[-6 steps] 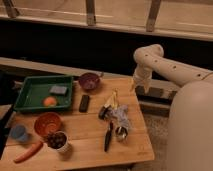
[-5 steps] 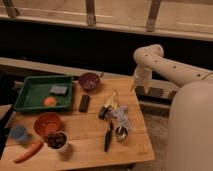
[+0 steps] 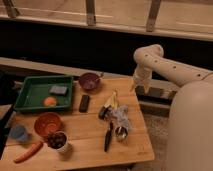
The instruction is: Place towel in red bowl
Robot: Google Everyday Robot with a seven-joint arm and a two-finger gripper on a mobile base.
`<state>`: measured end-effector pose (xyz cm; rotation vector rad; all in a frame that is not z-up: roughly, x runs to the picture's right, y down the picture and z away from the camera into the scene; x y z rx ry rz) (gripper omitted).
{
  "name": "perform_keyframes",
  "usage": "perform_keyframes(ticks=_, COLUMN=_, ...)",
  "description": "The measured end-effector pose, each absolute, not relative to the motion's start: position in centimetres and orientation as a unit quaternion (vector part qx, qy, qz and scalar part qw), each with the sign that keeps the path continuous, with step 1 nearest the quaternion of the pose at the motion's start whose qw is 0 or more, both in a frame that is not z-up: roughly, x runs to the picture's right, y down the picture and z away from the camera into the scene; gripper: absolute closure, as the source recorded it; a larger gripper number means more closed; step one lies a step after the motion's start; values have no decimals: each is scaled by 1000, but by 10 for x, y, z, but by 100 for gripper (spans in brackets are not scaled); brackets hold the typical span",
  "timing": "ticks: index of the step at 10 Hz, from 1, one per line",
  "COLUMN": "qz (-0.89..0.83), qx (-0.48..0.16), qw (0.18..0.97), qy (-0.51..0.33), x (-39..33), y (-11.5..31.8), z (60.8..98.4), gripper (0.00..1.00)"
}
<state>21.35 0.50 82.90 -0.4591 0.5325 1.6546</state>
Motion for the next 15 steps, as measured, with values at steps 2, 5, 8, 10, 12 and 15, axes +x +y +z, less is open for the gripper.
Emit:
perform_keyframes(ticks=2, qz=720, qx=-200, qw=622, qy=232, x=213, y=5, z=829, gripper=39)
perform_keyframes(ticks=5, qz=720, qx=-200, qw=622, qy=232, x=214, y=5, z=829, gripper=39)
perform_keyframes(ticks=8, qz=720, qx=-200, qw=622, qy=232, x=214, y=5, z=829, gripper=39)
perform_keyframes(ticks=10, qz=720, qx=-200, qw=622, qy=232, x=214, y=5, z=829, gripper=39)
perform_keyframes(ticks=12, qz=719, qx=-200, qw=624, qy=231, x=213, y=5, z=829, gripper=39)
perform_keyframes(ticks=15, qz=698, qx=-215, qw=642, qy=232, x=203, y=21, z=832, gripper=39)
